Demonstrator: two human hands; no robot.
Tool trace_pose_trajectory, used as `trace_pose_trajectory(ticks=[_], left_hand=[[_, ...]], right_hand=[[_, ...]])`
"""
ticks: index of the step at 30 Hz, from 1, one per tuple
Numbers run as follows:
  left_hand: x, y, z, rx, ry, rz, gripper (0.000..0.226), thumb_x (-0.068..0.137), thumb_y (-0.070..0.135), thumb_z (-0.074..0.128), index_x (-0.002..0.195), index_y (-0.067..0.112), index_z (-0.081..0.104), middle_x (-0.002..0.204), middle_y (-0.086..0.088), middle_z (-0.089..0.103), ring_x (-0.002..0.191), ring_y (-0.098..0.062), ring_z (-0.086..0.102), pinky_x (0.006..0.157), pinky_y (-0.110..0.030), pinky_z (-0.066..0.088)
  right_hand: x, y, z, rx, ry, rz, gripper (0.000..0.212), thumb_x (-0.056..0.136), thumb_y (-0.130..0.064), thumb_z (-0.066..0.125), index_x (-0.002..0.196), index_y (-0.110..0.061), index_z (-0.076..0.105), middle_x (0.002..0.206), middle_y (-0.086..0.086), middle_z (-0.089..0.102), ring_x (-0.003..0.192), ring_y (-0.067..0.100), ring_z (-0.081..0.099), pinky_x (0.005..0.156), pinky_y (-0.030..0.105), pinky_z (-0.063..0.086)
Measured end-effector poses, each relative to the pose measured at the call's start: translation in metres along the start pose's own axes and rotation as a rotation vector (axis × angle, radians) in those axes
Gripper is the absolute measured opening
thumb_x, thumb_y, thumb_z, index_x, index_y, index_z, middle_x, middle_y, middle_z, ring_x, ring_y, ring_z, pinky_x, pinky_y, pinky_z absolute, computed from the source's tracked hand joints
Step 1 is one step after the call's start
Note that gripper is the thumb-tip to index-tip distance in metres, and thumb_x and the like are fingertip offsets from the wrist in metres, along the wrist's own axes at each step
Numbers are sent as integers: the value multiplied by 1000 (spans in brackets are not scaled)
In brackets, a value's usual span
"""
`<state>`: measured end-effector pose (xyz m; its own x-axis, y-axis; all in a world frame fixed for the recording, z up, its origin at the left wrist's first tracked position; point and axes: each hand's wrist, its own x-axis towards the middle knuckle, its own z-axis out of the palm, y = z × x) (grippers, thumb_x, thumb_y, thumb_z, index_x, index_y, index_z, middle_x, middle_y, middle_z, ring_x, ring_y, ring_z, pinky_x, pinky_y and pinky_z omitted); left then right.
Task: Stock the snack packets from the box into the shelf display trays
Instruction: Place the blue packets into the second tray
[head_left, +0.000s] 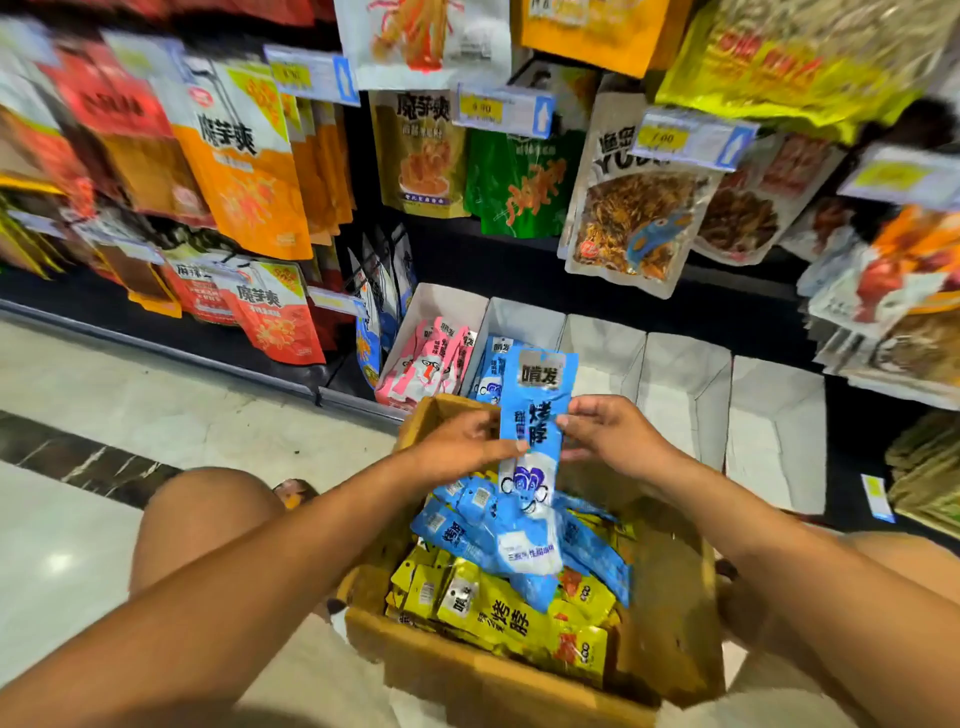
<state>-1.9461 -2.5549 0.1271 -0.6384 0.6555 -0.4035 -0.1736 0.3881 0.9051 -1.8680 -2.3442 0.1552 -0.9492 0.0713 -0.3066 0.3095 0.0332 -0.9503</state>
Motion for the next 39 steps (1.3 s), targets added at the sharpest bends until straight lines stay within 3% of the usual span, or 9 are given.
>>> trace_pose_trajectory(ticks=[7, 12, 14, 20, 23, 27, 31, 36, 39], left_hand=[[-26, -14, 23, -165, 25, -38, 27, 97, 9, 68, 124, 9, 69, 109, -7, 79, 93, -18, 75, 69, -28, 61], [-29, -22, 17, -136, 55, -33, 27, 95, 9, 71, 122, 13, 69, 106, -2, 79, 95, -18, 75, 78, -38, 60], [-25, -24, 12, -122, 104, -26, 22, 96, 8, 69, 118, 13, 69, 102, 1, 79, 86, -9, 75, 69, -31, 58], [-16, -32, -14, -103, 255, -14, 20, 94, 2, 69, 107, 17, 70, 113, -9, 77, 84, -12, 76, 69, -28, 62], [-12, -36, -23, -74, 291, -40, 21, 95, 4, 69, 115, 11, 70, 113, -8, 77, 82, -10, 75, 67, -27, 61], [-6, -37, -30, -64, 331, -59, 22, 97, 4, 67, 118, 9, 69, 106, -5, 76, 67, 3, 71, 49, -14, 50], [2, -38, -37, -58, 334, -73, 21, 97, 4, 67, 116, 13, 68, 102, -1, 75, 68, 4, 71, 52, -14, 52], [13, -41, -43, -88, 353, -84, 23, 96, -3, 65, 114, 10, 68, 97, 0, 74, 69, 2, 72, 59, -18, 56], [14, -41, -44, -79, 364, -94, 21, 96, -2, 65, 111, 12, 68, 92, 5, 74, 68, 3, 71, 54, -14, 53]], right_hand=[[-16, 16, 6, 70, 57, 70, 18, 98, -10, 60, 110, 3, 64, 105, 11, 76, 99, 26, 74, 82, 35, 62], [-5, 25, 19, 88, 96, 75, 14, 97, -8, 62, 107, -1, 66, 100, 11, 77, 93, 25, 75, 77, 34, 63], [6, 32, 18, 56, 112, 80, 16, 96, -12, 64, 110, -4, 68, 101, 12, 77, 92, 25, 74, 79, 38, 62], [31, 104, -7, -480, 176, 146, 15, 95, -13, 64, 86, -23, 70, 104, 2, 74, 89, 17, 69, 81, 36, 59], [39, 153, -22, -782, 132, 281, 10, 92, -21, 63, 91, -30, 68, 100, -2, 74, 93, 18, 69, 84, 33, 57], [43, 203, -30, -1040, 73, 366, 44, 85, -30, 69, 128, -23, 65, 121, 7, 70, 113, 28, 64, 92, 39, 54], [52, 230, -25, -1146, -3, 393, 51, 81, -32, 67, 128, -18, 56, 120, 13, 67, 110, 34, 63, 84, 40, 54], [71, 266, -22, -1174, -42, 399, 95, 80, -32, 77, 156, -12, 23, 153, 12, 39, 139, 34, 39, 110, 42, 40], [78, 284, -22, -1238, -73, 369, 96, 81, -35, 76, 157, -15, 21, 154, 8, 38, 139, 32, 40, 110, 42, 41]])
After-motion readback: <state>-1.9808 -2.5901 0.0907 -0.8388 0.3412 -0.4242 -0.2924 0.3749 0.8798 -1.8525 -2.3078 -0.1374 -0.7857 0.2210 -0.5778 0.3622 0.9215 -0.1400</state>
